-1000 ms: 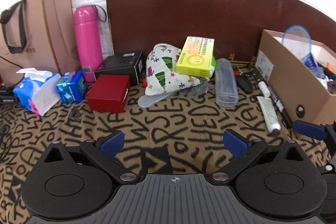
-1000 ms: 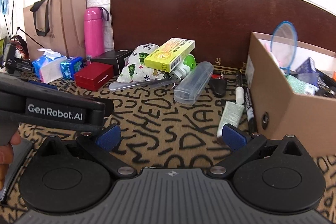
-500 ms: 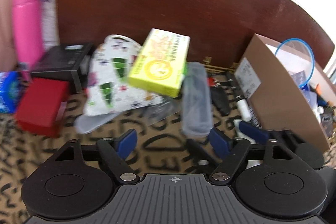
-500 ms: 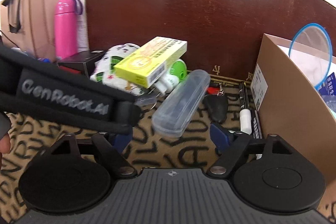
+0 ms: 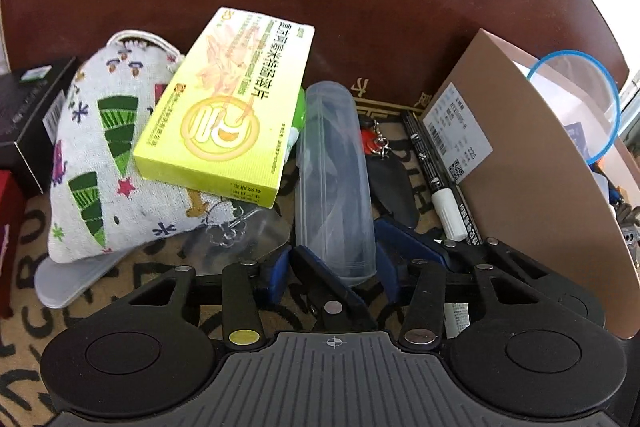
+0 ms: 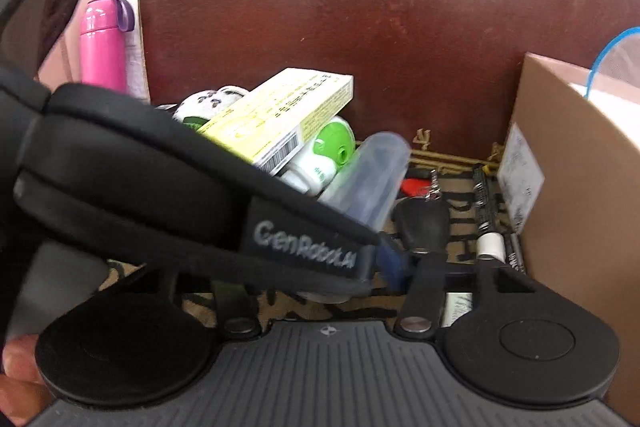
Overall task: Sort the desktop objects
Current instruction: 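Close the left gripper on the clear plastic case and lift it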
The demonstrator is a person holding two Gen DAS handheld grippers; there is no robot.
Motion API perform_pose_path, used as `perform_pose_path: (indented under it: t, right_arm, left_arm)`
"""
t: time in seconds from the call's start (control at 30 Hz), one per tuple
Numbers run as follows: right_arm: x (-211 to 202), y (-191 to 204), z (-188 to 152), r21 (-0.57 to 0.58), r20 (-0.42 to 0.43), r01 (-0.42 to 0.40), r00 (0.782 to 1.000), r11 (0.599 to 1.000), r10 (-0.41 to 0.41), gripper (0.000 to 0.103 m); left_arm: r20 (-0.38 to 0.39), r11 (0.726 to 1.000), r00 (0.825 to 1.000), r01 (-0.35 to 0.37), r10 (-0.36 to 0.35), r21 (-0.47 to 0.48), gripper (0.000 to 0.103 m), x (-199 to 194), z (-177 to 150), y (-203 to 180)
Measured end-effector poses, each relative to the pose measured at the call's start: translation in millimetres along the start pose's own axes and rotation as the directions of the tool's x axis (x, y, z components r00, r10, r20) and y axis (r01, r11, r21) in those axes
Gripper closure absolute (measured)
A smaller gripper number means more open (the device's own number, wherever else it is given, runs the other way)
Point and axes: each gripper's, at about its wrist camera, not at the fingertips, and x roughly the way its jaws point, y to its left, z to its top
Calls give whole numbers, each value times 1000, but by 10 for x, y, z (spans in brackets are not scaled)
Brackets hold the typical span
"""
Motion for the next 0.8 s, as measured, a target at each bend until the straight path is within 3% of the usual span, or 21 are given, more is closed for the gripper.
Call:
perform_pose_path:
  t: [0.3, 0.8]
  right_arm:
    - [-359, 65, -160, -20, -24, -13, 1000, 1000, 12, 52]
    - [-1732, 224, -855, -20, -77, -82, 994, 996, 80, 54]
  left_arm:
    - [-14, 1000, 1000, 12, -12, -13, 59, -235, -300, -125]
    - [-34, 997, 999, -5, 3, -75, 59, -1016, -1539, -689]
